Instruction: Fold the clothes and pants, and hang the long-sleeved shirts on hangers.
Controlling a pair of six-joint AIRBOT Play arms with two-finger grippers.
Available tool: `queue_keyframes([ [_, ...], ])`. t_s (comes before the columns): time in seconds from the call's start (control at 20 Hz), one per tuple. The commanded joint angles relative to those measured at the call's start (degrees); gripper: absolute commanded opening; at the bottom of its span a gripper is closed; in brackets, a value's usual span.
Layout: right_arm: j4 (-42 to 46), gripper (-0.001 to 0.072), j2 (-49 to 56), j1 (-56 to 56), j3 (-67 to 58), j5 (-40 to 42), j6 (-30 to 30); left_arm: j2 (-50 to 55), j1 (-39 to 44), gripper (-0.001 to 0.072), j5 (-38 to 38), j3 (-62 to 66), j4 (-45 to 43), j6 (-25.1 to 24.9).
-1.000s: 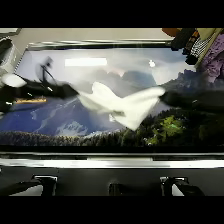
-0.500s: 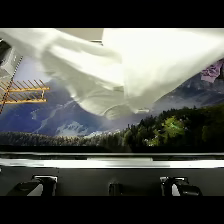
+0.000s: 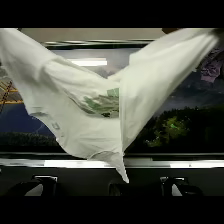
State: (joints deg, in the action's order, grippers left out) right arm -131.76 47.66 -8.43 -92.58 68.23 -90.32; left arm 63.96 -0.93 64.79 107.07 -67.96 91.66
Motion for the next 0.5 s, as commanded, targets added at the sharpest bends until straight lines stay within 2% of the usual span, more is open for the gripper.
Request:
queue_keyframes([
  [0.0, 0.4, 0.0028, 15.8, 0.1, 0.0, 13.9, 2.1, 15.1, 0.5, 0.0013, 5.2, 0.1, -0.2, -0.4],
  [0.1, 0.5, 0.0028, 25.0, 0.1, 1.5, 15.0, 0.0, 25.8, 1.9, 0.0013, 3.6, 0.1, -0.2, -0.3],
  [0.2, 0.4, 0.0028, 32.7, 0.1, 3.9, 11.7, -0.9, 35.9, 4.0, 0.0012, 2.6, 0.1, -0.2, -0.3],
  [0.35, 0.0, 0.0028, 42.3, 0.2, 4.7, 7.7, -0.9, 47.1, 7.0, 0.0015, 3.0, 0.1, 1.8, 3.1],
  [0.4, -0.9, 0.0028, 44.4, 0.2, 4.7, 6.7, -0.8, 49.3, 7.5, 0.0024, 3.0, 0.1, 4.2, 4.5],
  [0.45, -1.8, 0.0028, 45.9, 0.2, 4.7, 6.2, -0.7, 50.9, 7.8, 0.0072, 2.9, 0.1, 7.7, 4.4],
])
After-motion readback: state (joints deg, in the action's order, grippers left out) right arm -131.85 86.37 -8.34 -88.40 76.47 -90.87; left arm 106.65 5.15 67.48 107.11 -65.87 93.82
